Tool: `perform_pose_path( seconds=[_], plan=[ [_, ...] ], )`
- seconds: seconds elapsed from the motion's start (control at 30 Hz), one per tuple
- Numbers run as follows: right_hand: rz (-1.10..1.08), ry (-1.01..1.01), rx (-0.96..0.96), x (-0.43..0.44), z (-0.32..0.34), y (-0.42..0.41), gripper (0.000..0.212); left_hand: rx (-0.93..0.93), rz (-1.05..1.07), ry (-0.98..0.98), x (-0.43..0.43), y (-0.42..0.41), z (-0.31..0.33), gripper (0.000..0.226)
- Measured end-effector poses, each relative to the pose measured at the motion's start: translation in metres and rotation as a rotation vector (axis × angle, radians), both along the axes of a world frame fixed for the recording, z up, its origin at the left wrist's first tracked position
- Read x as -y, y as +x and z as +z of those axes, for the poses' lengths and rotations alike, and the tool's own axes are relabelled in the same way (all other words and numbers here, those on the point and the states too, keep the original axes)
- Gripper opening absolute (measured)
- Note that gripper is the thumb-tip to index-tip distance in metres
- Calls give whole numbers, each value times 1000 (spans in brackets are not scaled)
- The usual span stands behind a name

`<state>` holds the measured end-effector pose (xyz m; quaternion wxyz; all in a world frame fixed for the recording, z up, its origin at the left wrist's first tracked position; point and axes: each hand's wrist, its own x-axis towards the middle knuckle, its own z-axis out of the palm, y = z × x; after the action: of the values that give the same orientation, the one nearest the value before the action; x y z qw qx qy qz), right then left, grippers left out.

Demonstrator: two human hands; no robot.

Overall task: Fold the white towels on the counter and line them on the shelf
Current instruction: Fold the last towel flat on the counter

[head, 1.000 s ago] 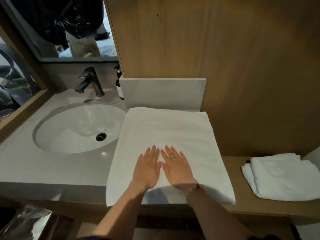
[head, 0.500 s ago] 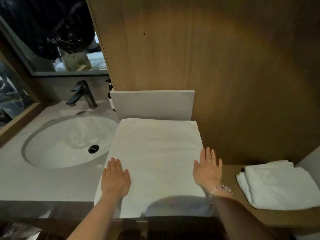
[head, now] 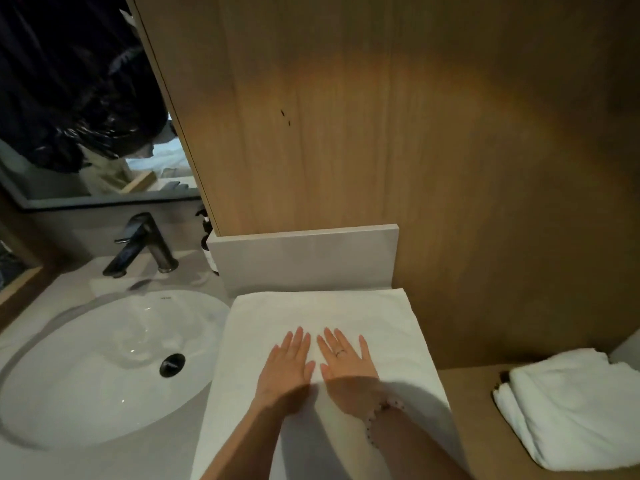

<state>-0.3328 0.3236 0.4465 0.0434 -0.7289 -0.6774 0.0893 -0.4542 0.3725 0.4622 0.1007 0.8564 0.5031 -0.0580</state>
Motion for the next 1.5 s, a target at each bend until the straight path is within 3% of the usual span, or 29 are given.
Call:
perform_pose_path(
  seconds=[0.17, 0.3, 0.4, 0.47, 0.57, 0.63, 0.73, 0.8, 0.93, 1.0, 1.07, 1.13, 1.23, 1.33, 1.5],
  plan=[
    [-110, 55, -77, 9, -1, 70, 74, 36, 90, 15, -29, -37, -10, 92],
    [-261, -4, -49, 8, 7, 110, 57, -52, 209, 9, -50, -59, 2, 59],
    [-309, 140, -12, -16, 13, 89, 62, -51, 217, 42, -62, -34, 10, 63],
    [-219, 171, -84, -38, 5, 64, 58, 9, 136, 47, -69, -5, 11, 74],
    [-118, 116, -120, -54, -2, 36, 48, 85, -27, 62, -74, 27, 6, 61],
    [-149, 79, -130, -56, -7, 43, 60, 80, -38, 66, -80, 28, -2, 68],
    [-213, 68, -80, -55, -2, 69, 93, 104, -10, 34, -87, 12, -9, 114],
    [-236, 77, -74, -53, -6, 86, 110, 128, 29, 34, -89, 3, -9, 124],
    [-400, 116, -87, -49, -5, 104, 111, 91, 113, 31, -92, -7, -3, 134],
    [-541, 138, -159, -44, -4, 112, 97, 80, 164, 22, -92, -12, 0, 129],
    [-663, 78, -240, -39, -3, 121, 81, 86, 222, 31, -92, -18, 1, 103],
    [-712, 36, -227, -38, -2, 125, 73, 107, 299, 41, -90, -22, 1, 91],
    [-720, -14, -198, -40, -3, 124, 69, 104, 359, 44, -90, -22, -3, 93],
    [-731, -74, -98, -38, -1, 127, 80, 65, 429, 33, -91, -27, -3, 93],
    [-759, -173, -186, -10, 8, 133, 74, 50, 513, -19, -65, -57, 1, 74]
  ],
)
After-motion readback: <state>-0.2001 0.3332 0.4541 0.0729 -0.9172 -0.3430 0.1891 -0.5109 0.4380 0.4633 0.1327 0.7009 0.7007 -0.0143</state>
